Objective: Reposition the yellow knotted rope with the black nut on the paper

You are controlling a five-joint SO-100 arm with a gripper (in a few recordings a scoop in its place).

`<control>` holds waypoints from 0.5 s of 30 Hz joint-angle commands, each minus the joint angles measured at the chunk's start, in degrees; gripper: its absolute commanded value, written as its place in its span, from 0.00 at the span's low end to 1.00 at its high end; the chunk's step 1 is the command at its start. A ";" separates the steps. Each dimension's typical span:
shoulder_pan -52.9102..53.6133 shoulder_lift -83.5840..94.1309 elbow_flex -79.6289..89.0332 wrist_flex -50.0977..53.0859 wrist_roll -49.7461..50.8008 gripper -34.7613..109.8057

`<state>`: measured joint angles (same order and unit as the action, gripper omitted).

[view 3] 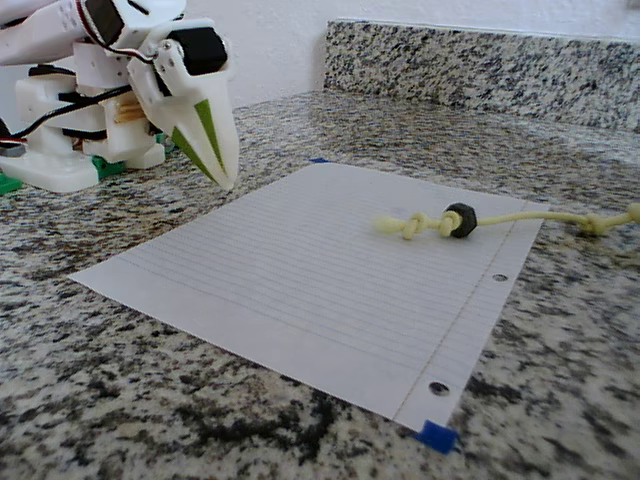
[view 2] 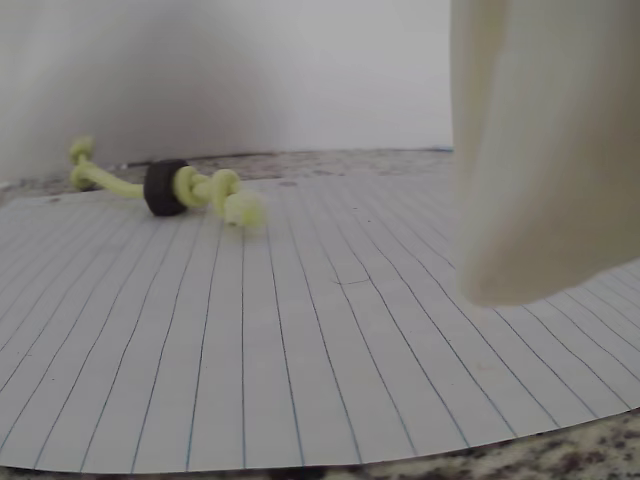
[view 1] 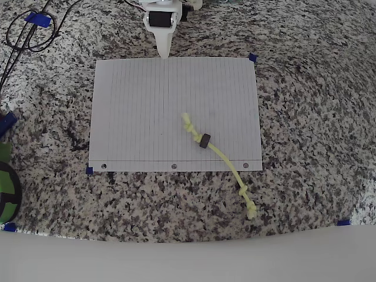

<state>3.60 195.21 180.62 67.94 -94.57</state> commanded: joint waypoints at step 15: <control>-2.81 -8.96 -8.09 -3.96 0.70 0.26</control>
<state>1.23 191.25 177.01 66.27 -94.57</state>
